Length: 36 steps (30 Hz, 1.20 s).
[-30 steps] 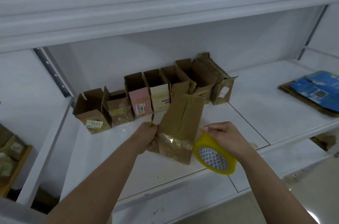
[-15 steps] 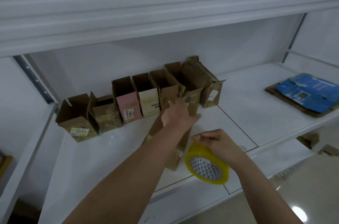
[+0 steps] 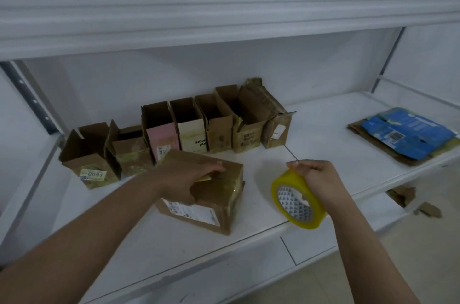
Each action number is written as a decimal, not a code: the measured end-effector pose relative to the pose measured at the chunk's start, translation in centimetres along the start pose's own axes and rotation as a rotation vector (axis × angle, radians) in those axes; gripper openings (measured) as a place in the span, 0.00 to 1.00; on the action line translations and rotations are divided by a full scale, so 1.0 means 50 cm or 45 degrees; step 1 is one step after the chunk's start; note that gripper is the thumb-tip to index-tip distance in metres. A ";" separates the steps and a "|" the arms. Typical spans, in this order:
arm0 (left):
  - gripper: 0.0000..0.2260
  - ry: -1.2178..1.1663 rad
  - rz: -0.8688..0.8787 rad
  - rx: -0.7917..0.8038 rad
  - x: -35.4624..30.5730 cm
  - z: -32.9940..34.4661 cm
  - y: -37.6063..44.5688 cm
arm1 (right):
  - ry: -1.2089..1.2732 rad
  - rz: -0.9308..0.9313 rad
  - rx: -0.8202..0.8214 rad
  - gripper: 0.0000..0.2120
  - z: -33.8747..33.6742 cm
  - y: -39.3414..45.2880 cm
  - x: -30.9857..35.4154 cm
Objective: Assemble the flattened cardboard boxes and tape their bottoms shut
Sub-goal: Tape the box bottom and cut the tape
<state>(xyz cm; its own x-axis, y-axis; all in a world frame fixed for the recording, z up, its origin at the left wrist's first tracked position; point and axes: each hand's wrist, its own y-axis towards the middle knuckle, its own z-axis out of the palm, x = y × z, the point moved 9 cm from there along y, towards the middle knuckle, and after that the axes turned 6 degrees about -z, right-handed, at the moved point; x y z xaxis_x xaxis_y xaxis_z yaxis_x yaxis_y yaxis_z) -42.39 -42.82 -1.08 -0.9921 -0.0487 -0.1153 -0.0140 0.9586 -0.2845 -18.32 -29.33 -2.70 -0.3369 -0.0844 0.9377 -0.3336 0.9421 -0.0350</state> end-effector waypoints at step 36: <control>0.10 -0.947 -0.367 -0.937 0.072 -0.051 -0.143 | -0.134 -0.308 0.487 0.09 0.146 -0.095 0.176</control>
<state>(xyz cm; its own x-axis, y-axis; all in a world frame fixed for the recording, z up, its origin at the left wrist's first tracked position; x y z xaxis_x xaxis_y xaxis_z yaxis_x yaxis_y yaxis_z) -46.19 -49.14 3.00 -0.6192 -0.2194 -0.7539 -0.5516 0.8049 0.2188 -26.11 -36.91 3.22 -0.2902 -0.3382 0.8952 -0.7079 0.7053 0.0370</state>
